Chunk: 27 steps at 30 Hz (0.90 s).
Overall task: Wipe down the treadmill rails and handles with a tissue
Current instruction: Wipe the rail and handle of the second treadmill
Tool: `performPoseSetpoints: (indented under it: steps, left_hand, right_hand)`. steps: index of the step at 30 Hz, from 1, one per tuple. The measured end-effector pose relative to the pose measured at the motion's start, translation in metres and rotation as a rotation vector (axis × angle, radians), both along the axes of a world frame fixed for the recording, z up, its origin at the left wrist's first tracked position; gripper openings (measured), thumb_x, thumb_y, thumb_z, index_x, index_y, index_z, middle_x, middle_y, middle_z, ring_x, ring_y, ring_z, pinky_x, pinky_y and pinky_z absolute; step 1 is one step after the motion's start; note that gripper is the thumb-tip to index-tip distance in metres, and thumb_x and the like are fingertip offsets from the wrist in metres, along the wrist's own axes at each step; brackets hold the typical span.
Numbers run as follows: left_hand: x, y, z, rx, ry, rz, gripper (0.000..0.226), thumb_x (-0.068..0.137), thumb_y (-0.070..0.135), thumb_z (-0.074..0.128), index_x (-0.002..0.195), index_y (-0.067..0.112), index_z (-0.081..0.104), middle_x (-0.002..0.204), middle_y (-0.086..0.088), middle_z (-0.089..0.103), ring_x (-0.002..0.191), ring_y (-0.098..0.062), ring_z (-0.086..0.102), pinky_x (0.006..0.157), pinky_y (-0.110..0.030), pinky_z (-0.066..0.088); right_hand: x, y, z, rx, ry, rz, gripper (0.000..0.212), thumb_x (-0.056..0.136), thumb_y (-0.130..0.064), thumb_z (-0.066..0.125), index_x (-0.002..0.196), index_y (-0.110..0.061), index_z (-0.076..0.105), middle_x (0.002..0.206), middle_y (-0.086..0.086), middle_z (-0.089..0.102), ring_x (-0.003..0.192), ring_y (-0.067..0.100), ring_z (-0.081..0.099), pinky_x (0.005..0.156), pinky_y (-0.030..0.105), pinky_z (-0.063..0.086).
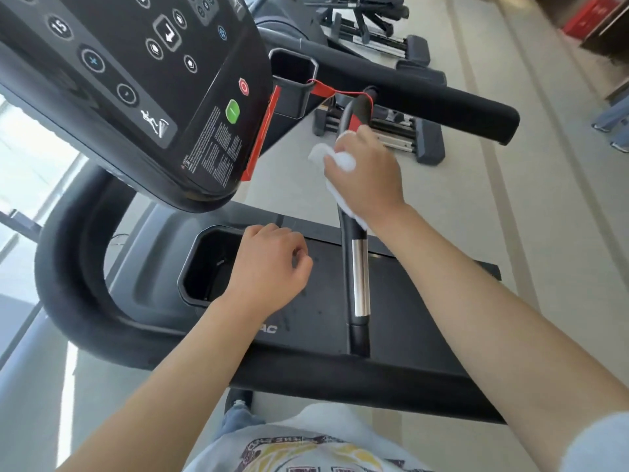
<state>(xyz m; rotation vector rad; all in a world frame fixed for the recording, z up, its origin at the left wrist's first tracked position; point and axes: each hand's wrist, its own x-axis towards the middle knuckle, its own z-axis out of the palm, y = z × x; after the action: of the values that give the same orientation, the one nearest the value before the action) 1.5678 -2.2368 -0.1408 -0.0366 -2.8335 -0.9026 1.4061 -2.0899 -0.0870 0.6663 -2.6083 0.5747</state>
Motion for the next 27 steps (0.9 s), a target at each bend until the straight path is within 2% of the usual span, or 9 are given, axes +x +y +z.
performPoseSetpoints:
  steps: [4, 8, 11, 13, 15, 17, 20, 22, 27]
  left_hand:
    - [0.000, 0.001, -0.003, -0.012, 0.011, 0.015, 0.025, 0.088, 0.031, 0.048, 0.076, 0.024, 0.070, 0.074, 0.012, 0.067, 0.075, -0.016, 0.057, 0.091, -0.038, 0.042]
    - [0.000, 0.002, -0.003, -0.014, 0.018, 0.014, 0.023, 0.087, 0.030, 0.050, 0.075, 0.025, 0.069, 0.074, 0.014, 0.066, 0.073, -0.014, 0.055, 0.090, -0.036, 0.041]
    - [0.000, 0.002, -0.002, -0.021, 0.010, 0.012, 0.023, 0.086, 0.030, 0.048, 0.074, 0.026, 0.068, 0.072, 0.015, 0.064, 0.072, -0.013, 0.053, 0.090, -0.036, 0.040]
    - [0.000, 0.002, -0.002, -0.028, 0.009, 0.015, 0.023, 0.086, 0.030, 0.049, 0.074, 0.026, 0.068, 0.071, 0.015, 0.063, 0.072, -0.013, 0.053, 0.089, -0.036, 0.040]
    - [0.000, 0.003, -0.002, -0.040, 0.013, 0.020, 0.021, 0.085, 0.029, 0.051, 0.074, 0.025, 0.068, 0.070, 0.013, 0.063, 0.072, -0.015, 0.053, 0.088, -0.037, 0.041]
    - [0.000, 0.004, -0.002, -0.058, 0.015, 0.031, 0.021, 0.085, 0.028, 0.051, 0.074, 0.023, 0.068, 0.070, 0.012, 0.063, 0.072, -0.018, 0.053, 0.087, -0.038, 0.041]
    - [0.001, 0.005, -0.001, -0.089, 0.016, 0.036, 0.022, 0.085, 0.027, 0.049, 0.074, 0.022, 0.068, 0.070, 0.011, 0.062, 0.073, -0.019, 0.054, 0.085, -0.037, 0.039]
    - [0.005, 0.006, 0.002, -0.107, 0.036, 0.023, 0.019, 0.085, 0.025, 0.052, 0.076, 0.022, 0.068, 0.071, 0.011, 0.062, 0.074, -0.020, 0.054, 0.085, -0.039, 0.040]
    - [0.034, 0.018, 0.009, -0.120, 0.113, -0.061, 0.014, 0.089, 0.018, 0.059, 0.086, 0.019, 0.073, 0.084, 0.010, 0.069, 0.085, -0.020, 0.063, 0.099, -0.041, 0.045]
  right_hand:
    - [0.077, 0.036, -0.023, 0.040, 0.072, 0.128, 0.016, 0.087, -0.026, 0.076, 0.091, -0.012, 0.069, 0.097, 0.004, 0.060, 0.065, 0.021, 0.052, 0.053, 0.027, 0.040]
    - [0.142, 0.079, -0.053, 0.117, 0.156, 0.362, 0.010, 0.088, -0.019, 0.065, 0.080, -0.013, 0.066, 0.089, 0.000, 0.062, 0.066, 0.019, 0.052, 0.054, 0.027, 0.043]
    - [0.160, 0.100, -0.064, 0.229, 0.230, 0.531, 0.015, 0.090, -0.020, 0.063, 0.075, -0.017, 0.061, 0.086, -0.003, 0.060, 0.063, 0.017, 0.047, 0.050, 0.027, 0.040]
    - [0.150, 0.100, -0.064, 0.262, 0.285, 0.560, 0.014, 0.088, -0.022, 0.067, 0.076, -0.019, 0.061, 0.089, -0.005, 0.063, 0.063, 0.016, 0.048, 0.049, 0.028, 0.040]
    - [0.130, 0.089, -0.058, 0.220, 0.265, 0.505, 0.013, 0.088, -0.024, 0.071, 0.079, -0.017, 0.066, 0.091, -0.003, 0.064, 0.063, 0.016, 0.052, 0.048, 0.028, 0.042]
    - [0.104, 0.072, -0.044, 0.068, 0.115, 0.355, 0.016, 0.090, -0.029, 0.072, 0.087, -0.014, 0.068, 0.095, 0.000, 0.062, 0.064, 0.019, 0.054, 0.048, 0.029, 0.043]
    - [0.068, 0.044, -0.025, -0.223, -0.128, 0.086, 0.027, 0.096, -0.043, 0.061, 0.098, -0.016, 0.062, 0.101, -0.001, 0.057, 0.072, 0.022, 0.056, 0.059, 0.031, 0.043]
    - [0.055, 0.032, -0.021, -0.350, -0.228, -0.011, 0.026, 0.099, -0.045, 0.056, 0.101, -0.019, 0.059, 0.101, -0.004, 0.058, 0.079, 0.018, 0.057, 0.064, 0.033, 0.044]
    - [0.077, 0.042, -0.027, -0.501, -0.423, -0.126, 0.020, 0.105, -0.040, 0.057, 0.104, -0.021, 0.050, 0.092, -0.009, 0.056, 0.077, 0.010, 0.054, 0.064, 0.030, 0.037]
